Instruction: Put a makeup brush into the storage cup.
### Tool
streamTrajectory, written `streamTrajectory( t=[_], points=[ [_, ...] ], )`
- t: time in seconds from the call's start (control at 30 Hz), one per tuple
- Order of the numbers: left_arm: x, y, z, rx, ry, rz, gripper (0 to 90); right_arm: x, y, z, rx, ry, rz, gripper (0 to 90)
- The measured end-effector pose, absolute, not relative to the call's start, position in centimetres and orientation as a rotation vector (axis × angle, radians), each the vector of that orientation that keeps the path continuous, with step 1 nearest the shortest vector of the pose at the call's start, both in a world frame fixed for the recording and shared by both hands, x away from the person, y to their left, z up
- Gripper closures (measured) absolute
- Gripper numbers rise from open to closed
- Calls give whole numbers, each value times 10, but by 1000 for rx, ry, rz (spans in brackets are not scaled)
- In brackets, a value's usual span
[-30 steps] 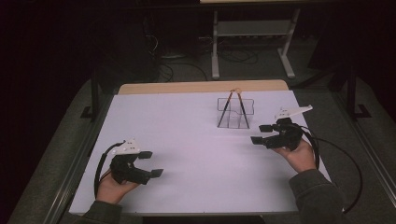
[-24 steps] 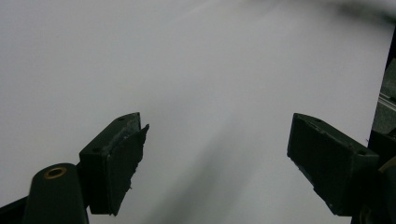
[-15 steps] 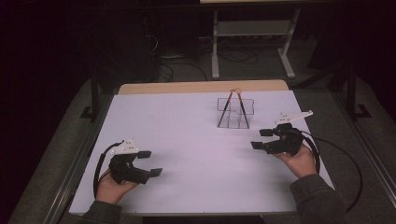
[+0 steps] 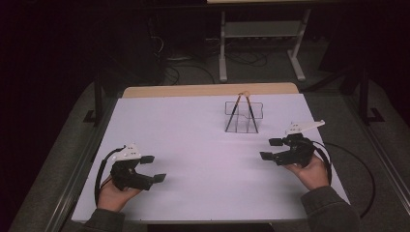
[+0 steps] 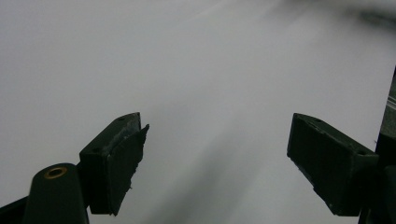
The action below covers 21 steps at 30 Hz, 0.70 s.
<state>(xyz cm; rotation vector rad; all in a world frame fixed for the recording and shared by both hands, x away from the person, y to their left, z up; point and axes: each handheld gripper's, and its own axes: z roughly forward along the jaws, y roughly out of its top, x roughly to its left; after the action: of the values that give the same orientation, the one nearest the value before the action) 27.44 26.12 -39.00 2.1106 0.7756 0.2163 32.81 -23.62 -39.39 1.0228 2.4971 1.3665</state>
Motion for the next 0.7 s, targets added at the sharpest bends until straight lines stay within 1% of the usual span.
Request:
streamTrajectory(
  t=[0.7],
  points=[
    [273,261,-391,2111,781,213,173,308,-242,-404,1042,2481,1391,265]
  ],
)
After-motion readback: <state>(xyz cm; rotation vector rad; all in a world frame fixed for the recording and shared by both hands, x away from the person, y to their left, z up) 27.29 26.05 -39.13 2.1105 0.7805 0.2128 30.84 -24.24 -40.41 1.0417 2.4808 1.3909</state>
